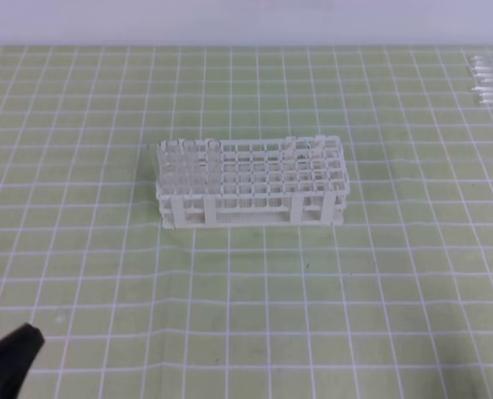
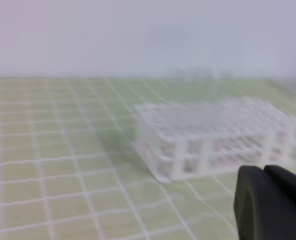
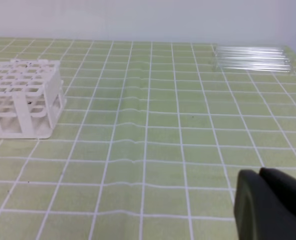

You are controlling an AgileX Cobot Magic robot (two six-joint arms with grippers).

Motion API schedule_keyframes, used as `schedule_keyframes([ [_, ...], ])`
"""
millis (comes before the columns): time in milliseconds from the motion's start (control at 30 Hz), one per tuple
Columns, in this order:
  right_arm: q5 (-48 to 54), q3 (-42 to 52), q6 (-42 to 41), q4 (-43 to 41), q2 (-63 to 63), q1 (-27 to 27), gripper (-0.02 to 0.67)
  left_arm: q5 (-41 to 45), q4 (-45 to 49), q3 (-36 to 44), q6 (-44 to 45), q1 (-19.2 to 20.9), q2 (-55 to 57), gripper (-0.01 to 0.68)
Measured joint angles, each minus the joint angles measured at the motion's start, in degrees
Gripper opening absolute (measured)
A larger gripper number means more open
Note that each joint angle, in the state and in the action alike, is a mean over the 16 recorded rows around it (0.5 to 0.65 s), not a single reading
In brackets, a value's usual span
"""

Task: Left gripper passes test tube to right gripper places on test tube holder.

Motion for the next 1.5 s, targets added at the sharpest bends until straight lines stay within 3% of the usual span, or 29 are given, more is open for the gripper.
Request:
schedule_keyframes([
  [467, -0.05, 0.0, 0.0, 0.05, 0.0, 0.0, -0.016, -3.21, 0.39, -0.05, -5.24, 16.95, -10.76, -0.002],
  [700, -0.1, 0.0, 0.0, 0.05, 0.0, 0.0, -0.016, -5.04, -1.02, -0.33, -5.31, 19.45, -12.2, -0.002],
  [800, -0.11, 0.0, 0.0, 0.05, 0.0, 0.0, -0.016, -4.67, -6.1, -0.41, -0.88, 19.47, -12.06, -0.002],
  [933, -0.11, 0.0, 0.0, 0.05, 0.0, 0.0, -0.016, -3.3, -22.29, -0.34, 15.12, 19.48, -12.17, -0.002],
  [1300, -0.11, 0.0, 0.0, 0.05, 0.0, 0.0, -0.016, 6.54, -81.8, -0.2, 77.05, 19.49, -12.22, -0.002],
  [1400, -0.11, 0.0, 0.0, 0.05, 0.0, 0.0, -0.016, 9.19, -90.46, -0.12, 87.02, 19.49, -12.22, -0.002],
  [1500, -0.11, 0.0, 0.0, 0.05, 0.01, 0.0, -0.016, 11.26, -92.6, -0.25, 90.22, 19.48, -12.11, -0.002],
])
